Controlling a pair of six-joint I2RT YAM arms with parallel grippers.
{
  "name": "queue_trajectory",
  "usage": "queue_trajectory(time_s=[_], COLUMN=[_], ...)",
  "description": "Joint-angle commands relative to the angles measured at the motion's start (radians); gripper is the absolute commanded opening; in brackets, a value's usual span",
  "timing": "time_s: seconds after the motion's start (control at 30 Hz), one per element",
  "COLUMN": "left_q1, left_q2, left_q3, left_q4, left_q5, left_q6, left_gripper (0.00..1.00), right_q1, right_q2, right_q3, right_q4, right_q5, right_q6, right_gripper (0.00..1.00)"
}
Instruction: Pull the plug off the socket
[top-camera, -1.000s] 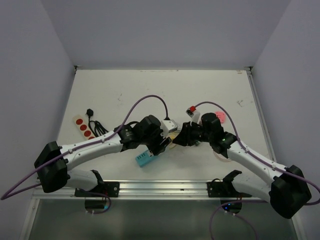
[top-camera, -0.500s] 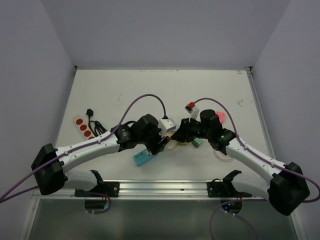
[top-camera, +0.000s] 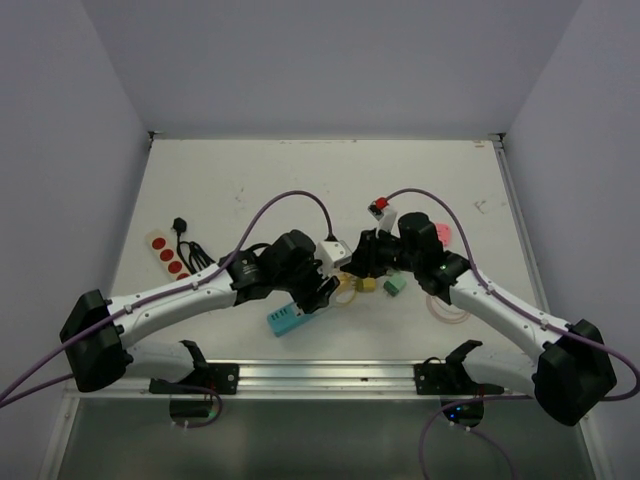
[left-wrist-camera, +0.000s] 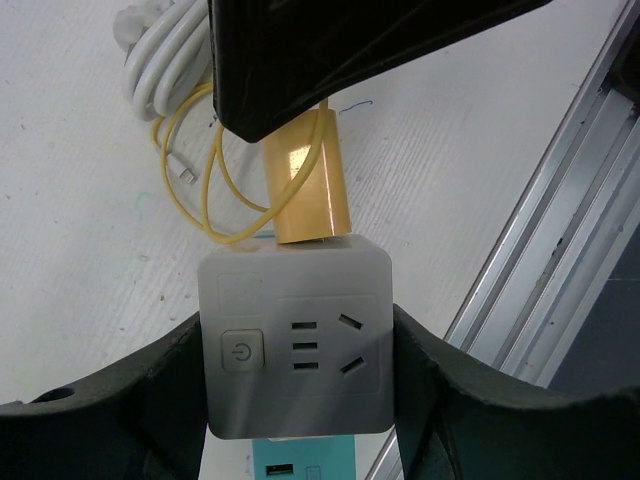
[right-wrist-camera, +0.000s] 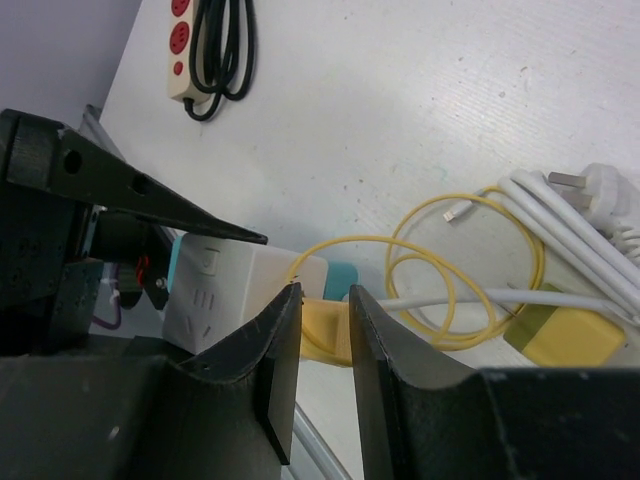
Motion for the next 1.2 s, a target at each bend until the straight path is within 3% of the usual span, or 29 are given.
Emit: queue_trajectory(time_s=[0.0, 0.27, 0.9, 1.1, 1.17], left_q1=[-0.006, -0.006, -0.003, 0.008, 0.012], left_q2=[-0.058, -0.065, -0.088, -0.116, -0.125], left_q3=[0.002, -0.017, 0.02, 0.032, 0.031], left_q4=[0.029, 0.033, 0.041, 0.017, 0.007], left_q5=[0.046, 0.083, 0.121, 0.17, 0.179], left_q6=[0.02, 0.019, 0.02, 0.045, 0.052], left_gripper=[0.0, 0.0, 0.0, 0.0, 0.0], right_q1=[0.001, 0.001, 0.026, 0.032, 0.036], right_q2=[-0.035, -0.089, -0.064, -0.077, -0.074], right_q3=[0.008, 0.023, 0.005, -0.012, -0.015], right_q4=[-0.049, -0.138, -0.134, -0.094, -0.085], right_q5=[-0.016, -0.088, -0.158, -0.212, -0.221], right_q6=[-0.109, -0.275, -0.346, -0.381, -0.39], right_gripper=[0.31, 0.38, 0.43, 0.64, 0.65])
